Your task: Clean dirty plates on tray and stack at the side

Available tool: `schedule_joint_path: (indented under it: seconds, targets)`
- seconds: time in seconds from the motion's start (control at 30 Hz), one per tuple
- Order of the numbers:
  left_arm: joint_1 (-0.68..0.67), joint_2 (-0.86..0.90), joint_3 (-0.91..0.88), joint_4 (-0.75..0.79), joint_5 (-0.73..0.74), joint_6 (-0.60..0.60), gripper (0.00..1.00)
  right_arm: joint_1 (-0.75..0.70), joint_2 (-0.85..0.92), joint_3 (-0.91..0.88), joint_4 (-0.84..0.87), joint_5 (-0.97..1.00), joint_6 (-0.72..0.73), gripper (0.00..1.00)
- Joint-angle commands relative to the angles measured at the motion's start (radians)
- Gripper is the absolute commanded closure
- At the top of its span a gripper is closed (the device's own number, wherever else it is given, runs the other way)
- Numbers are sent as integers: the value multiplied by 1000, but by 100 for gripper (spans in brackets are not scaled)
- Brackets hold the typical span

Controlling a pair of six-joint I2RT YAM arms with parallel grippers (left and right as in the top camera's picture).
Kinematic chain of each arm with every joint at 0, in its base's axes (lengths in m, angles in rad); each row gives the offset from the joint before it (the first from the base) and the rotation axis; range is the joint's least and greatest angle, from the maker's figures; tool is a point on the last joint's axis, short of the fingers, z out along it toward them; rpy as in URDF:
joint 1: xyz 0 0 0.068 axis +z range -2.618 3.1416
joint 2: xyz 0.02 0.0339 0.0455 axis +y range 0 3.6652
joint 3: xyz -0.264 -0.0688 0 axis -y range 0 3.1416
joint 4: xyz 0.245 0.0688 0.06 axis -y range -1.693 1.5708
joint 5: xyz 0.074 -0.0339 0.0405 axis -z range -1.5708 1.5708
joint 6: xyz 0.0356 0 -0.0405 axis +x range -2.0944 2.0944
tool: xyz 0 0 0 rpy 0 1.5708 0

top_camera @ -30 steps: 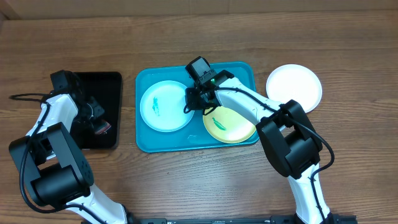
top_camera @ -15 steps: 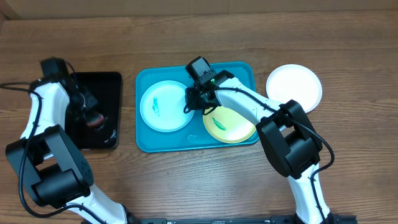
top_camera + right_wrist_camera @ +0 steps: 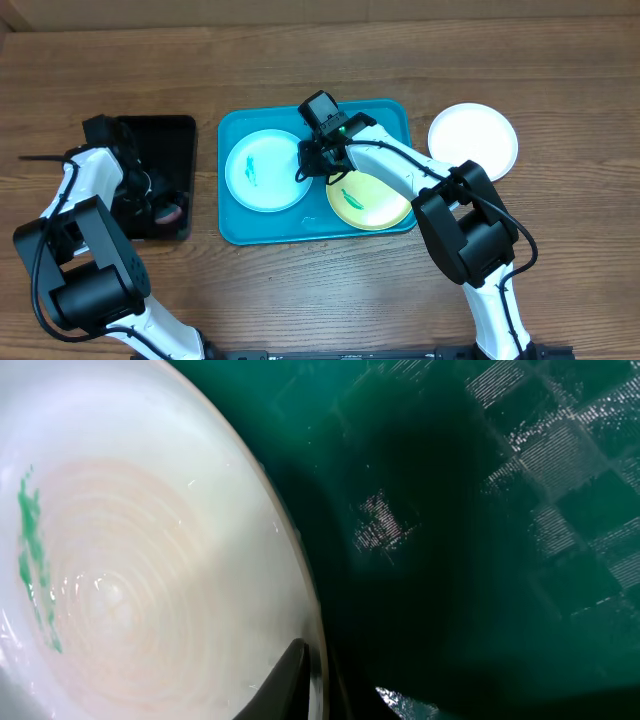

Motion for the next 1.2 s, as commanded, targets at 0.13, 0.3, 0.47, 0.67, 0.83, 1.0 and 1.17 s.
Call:
schedule_joint_path:
  seconds: [0.13,0.3,0.47,0.67,0.83,1.0,1.17]
  targets:
    - [-17,-78,347,-192,187,0,96,3,24,-25,-15,37,-2,90]
    - [-66,-100,409,-237,387,0,96,3,24,-25,-13,37,-2,90]
    - [-189,-95,355,-224,389,0,96,3,24,-25,-13,36,-2,90]
    - [-411,-95,200,-12,304,-84,96,3,24,-25,-13,36,-2,90]
    - [-558,-94,88,129,108,-229,96,3,24,-25,-21,37,-2,90]
    - [-635,-94,18,197,-57,-244,96,3,24,-25,-24,37,-2,90]
    - [-639,-94,-33,253,-85,-269,96,3,24,-25,-24,37,-2,90]
